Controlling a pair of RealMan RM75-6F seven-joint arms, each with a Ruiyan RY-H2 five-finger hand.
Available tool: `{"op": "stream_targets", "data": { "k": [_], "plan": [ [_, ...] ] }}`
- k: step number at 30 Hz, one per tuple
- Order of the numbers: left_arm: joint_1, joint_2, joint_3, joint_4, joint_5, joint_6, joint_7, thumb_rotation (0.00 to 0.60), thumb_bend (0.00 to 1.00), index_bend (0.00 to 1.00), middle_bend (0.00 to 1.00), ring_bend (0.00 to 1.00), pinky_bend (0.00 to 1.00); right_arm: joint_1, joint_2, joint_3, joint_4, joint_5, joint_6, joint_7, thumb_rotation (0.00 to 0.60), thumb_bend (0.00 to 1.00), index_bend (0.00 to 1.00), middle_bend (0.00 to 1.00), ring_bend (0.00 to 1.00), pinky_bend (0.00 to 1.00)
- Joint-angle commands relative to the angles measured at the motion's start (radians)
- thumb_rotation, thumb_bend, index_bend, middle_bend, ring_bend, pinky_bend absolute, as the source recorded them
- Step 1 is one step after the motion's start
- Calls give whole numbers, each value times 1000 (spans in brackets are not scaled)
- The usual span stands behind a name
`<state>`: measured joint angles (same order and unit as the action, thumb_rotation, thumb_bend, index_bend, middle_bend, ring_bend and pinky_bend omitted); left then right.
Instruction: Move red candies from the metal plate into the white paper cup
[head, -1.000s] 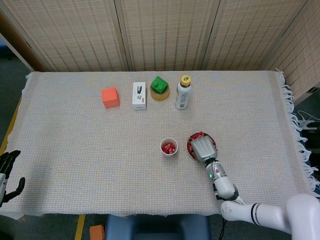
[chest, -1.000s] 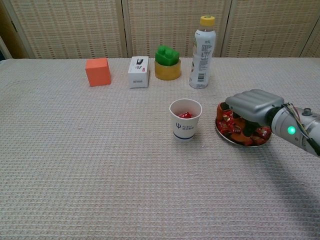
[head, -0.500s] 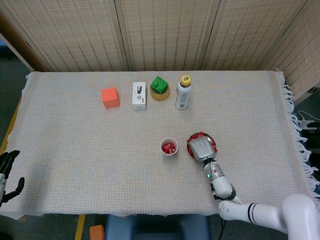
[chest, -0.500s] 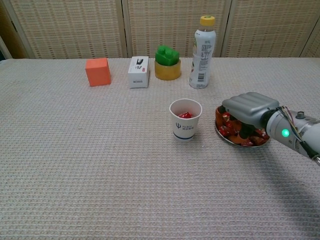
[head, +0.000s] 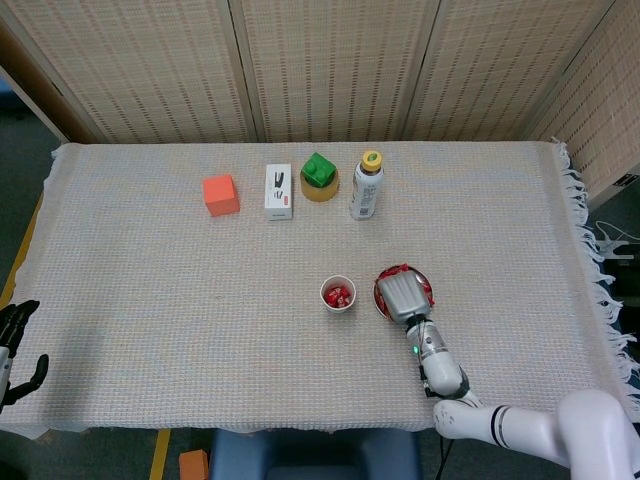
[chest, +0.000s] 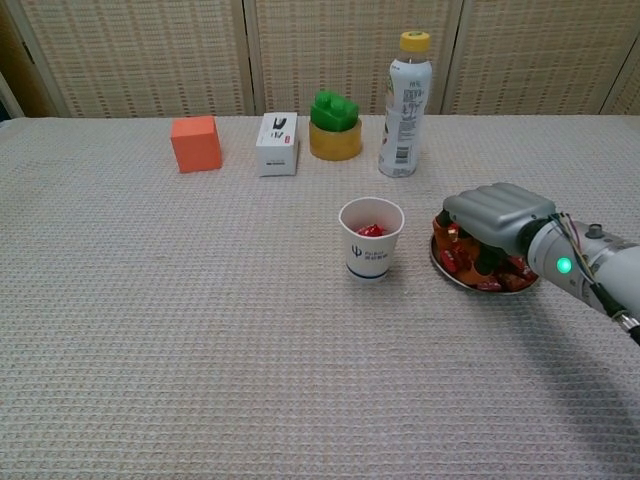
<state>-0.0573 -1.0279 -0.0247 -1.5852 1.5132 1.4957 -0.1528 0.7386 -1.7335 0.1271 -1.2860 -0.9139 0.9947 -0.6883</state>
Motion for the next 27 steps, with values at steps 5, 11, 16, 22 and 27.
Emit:
{"op": "stream_targets", "data": {
  "k": [5, 11, 16, 22, 27],
  "plan": [
    [1, 0, -1, -1, -2, 1, -1, 600, 482, 0, 46, 4, 226, -17, 52, 15, -84, -46, 46, 33, 600, 252, 573, 840, 878, 1000],
    [-1, -2, -1, -3, -2, -2, 7, 600, 482, 0, 46, 4, 227, -19, 99, 54, -191, -83, 83, 71, 600, 252, 565, 840, 878, 1000],
    [-1, -2, -1, -4, -2, -1, 7, 600, 483, 0, 46, 4, 227, 6, 89, 88, -246, -99, 93, 75, 600, 252, 554, 840, 879, 1000],
    [1, 1, 0, -2, 0, 2, -1, 600, 483, 0, 46, 4, 226, 47, 21, 114, -222, -85, 91, 53, 600, 252, 542, 840, 879, 1000],
    [2, 4, 0, 1, 1, 4, -12, 600, 482, 0, 46, 4, 226, 68, -18, 107, -186, -67, 81, 22, 600, 252, 456, 840, 877, 1000]
  ]
}}
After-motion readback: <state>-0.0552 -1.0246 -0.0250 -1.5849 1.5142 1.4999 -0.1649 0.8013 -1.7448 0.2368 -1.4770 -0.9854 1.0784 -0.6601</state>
